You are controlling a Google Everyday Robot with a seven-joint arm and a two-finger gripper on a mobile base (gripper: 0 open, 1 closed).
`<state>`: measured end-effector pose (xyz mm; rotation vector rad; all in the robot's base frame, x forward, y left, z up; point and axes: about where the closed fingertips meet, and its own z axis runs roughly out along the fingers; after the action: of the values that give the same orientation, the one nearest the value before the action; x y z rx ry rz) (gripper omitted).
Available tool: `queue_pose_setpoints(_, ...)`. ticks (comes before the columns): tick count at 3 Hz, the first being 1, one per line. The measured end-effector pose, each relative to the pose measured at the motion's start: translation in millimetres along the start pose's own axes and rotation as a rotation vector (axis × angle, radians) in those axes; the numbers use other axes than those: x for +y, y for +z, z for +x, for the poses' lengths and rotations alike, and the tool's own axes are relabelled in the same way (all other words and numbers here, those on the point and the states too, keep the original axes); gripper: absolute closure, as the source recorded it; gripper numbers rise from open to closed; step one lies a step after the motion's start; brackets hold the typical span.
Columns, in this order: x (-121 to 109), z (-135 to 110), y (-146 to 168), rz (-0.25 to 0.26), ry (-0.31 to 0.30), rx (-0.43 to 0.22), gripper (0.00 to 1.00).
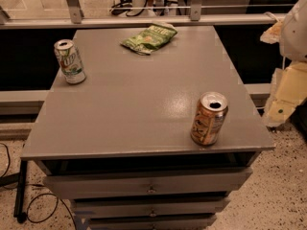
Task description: Knock orange can over
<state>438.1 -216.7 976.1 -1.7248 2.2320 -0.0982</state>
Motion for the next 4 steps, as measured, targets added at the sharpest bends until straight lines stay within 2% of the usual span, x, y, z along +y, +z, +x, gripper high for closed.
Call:
queue_pose_setpoints(1, 0, 0, 0, 0.000, 0.000, 0.000, 0.00)
queue_pose_setpoints(2, 2, 3, 3, 0.005, 0.017, -0.033, 0.00)
queue_pose_setpoints(3, 11, 19, 28, -0.026, 0.086, -0.107, 0.00)
queue_pose_setpoints(4, 25, 33, 67, -0.078, 0.195, -0.266, 0.00)
